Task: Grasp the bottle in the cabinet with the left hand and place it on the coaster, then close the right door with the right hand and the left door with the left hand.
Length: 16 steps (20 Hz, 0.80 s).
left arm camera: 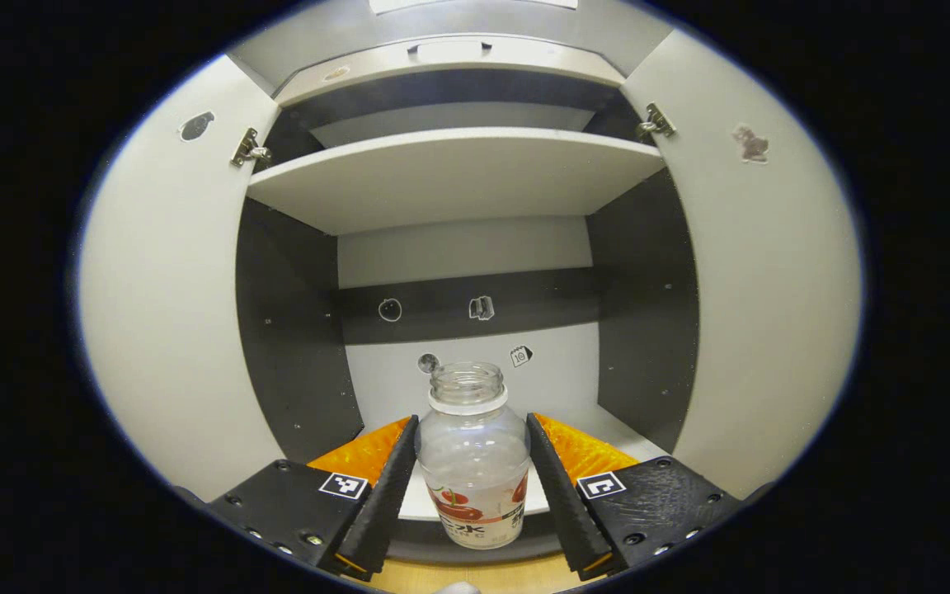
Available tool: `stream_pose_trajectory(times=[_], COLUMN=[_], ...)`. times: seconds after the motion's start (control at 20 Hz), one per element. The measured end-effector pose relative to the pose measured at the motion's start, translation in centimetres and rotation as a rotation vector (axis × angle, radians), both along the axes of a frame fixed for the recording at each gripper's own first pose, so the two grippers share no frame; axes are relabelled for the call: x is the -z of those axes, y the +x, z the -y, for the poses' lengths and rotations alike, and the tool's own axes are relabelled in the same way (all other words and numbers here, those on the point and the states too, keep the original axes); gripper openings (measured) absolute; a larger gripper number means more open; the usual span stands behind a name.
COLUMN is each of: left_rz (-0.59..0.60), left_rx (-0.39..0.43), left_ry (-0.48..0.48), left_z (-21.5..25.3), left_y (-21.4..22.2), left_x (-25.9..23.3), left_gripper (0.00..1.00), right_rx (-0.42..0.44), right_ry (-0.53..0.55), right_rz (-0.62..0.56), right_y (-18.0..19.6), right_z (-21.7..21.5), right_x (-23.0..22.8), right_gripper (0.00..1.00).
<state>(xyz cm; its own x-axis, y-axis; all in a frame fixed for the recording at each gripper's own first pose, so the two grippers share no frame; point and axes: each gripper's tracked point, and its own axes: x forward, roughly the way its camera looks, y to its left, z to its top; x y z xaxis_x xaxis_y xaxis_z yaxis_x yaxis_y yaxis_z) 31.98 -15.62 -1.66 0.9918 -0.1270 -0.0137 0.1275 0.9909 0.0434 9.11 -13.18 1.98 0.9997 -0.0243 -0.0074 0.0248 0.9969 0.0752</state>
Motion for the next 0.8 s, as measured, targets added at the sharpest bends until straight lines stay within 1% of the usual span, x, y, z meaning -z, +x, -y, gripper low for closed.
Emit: stream_pose_trajectory(times=[0.05, 0.1, 0.2, 0.25, 0.3, 0.35, 0.45, 0.5, 0.55, 0.6, 0.65, 0.8], left_rz=[-0.001, 0.0, -0.008, -0.013, -0.026, -0.038, -0.073, -0.081, -0.089, -0.094, -0.096, -0.13], left_rx=[0.022, 0.04, 0.074, 0.09, 0.1, 0.11, 0.126, 0.131, 0.126, 0.129, 0.13, 0.166], left_ry=[-0.003, -0.008, -0.014, -0.021, -0.029, -0.044, -0.093, -0.112, -0.118, -0.112, -0.105, -0.129], left_z=[-0.1, -0.1, 0.0, 0.1, 0.1, 0.0, -0.1, -0.1, -0.3, -0.2, -0.2, 1.2], left_y=[-1.8, -3.6, -6.8, -8.2, -9.3, -10.0, -12.0, -12.7, -13.3, -13.6, -14.0, -14.9], left_x=[0.3, 0.5, 2.0, 2.9, 4.1, 5.1, 8.2, 9.7, 11.3, 12.9, 14.4, 19.1], left_gripper=[0.8, 0.77, 0.77, 0.74, 0.8, 0.77, 0.77, 0.77, 0.77, 0.77, 0.77, 0.77], right_rx=[0.011, 0.027, 0.052, 0.064, 0.077, 0.092, 0.112, 0.123, 0.134, 0.145, 0.155, 0.171], right_ry=[-0.002, -0.007, -0.007, -0.006, -0.006, -0.007, -0.012, -0.016, -0.02, -0.022, -0.023, -0.036], right_rz=[0.0, -0.005, -0.007, -0.008, -0.006, -0.004, -0.004, -0.002, -0.004, -0.007, -0.014, -0.059], right_y=[-0.8, -1.6, -3.3, -4.1, -4.8, -5.4, -6.6, -7.0, -7.4, -7.6, -7.7, -8.0], right_z=[-0.5, -0.8, -1.4, -1.7, -1.8, -1.8, -1.9, -1.7, -1.5, -1.2, -0.9, -0.1], right_x=[0.2, 0.6, 1.1, 1.2, 1.3, 1.4, 1.6, 1.7, 1.8, 2.0, 2.2, 3.5], right_gripper=[0.94, 0.96, 0.96, 0.94, 0.96, 0.96, 0.96, 0.94, 0.96, 0.94, 0.96, 0.96])
